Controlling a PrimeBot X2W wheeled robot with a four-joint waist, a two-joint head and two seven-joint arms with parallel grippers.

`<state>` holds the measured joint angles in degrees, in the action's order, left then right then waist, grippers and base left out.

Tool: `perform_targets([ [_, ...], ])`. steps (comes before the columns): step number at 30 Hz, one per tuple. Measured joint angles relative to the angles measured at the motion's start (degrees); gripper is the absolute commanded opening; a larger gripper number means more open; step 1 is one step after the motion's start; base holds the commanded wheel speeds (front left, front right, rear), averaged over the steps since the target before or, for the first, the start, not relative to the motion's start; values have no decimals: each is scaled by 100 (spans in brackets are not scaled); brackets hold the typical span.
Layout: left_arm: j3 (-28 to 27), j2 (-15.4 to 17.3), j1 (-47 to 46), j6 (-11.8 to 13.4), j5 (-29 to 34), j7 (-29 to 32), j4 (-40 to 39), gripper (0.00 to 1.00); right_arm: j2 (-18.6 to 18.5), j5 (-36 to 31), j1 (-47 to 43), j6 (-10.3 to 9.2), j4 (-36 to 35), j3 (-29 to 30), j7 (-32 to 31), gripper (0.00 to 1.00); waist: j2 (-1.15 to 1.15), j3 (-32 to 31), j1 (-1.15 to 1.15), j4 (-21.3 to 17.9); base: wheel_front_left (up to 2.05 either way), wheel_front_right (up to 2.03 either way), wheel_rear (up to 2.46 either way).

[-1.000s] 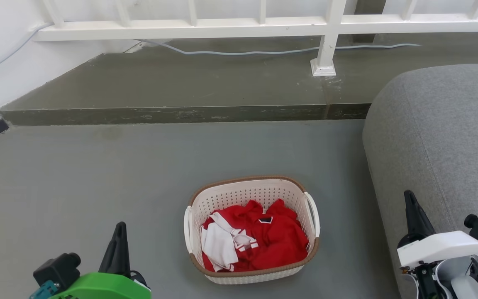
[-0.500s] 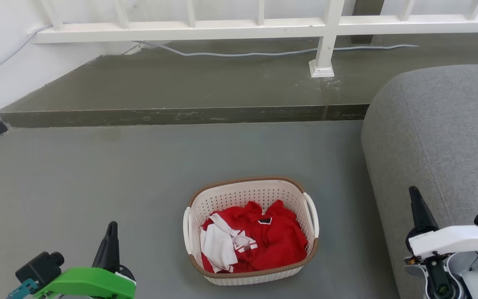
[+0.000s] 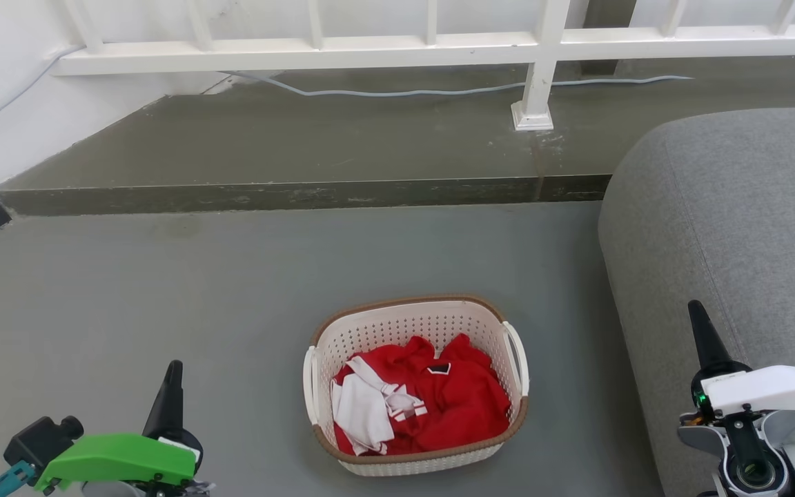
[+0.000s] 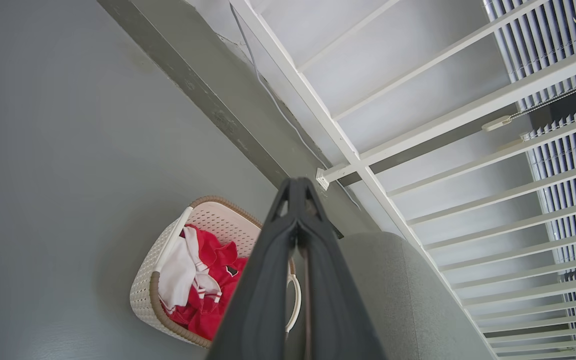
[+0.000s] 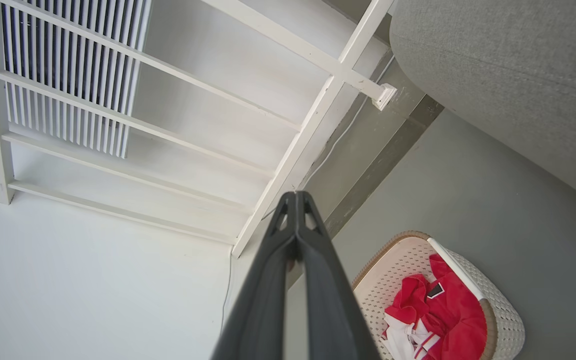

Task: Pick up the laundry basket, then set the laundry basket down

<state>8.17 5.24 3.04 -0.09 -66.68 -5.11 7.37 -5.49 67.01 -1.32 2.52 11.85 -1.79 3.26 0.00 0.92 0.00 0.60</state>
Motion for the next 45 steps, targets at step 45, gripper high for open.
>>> perform_targets([
  [45, -543, 135, -454, -597, -3096, 516, 569, 0, 26, 2829, 378, 401, 334, 511, -591, 0, 0, -68, 0, -63, 0, 0, 0],
])
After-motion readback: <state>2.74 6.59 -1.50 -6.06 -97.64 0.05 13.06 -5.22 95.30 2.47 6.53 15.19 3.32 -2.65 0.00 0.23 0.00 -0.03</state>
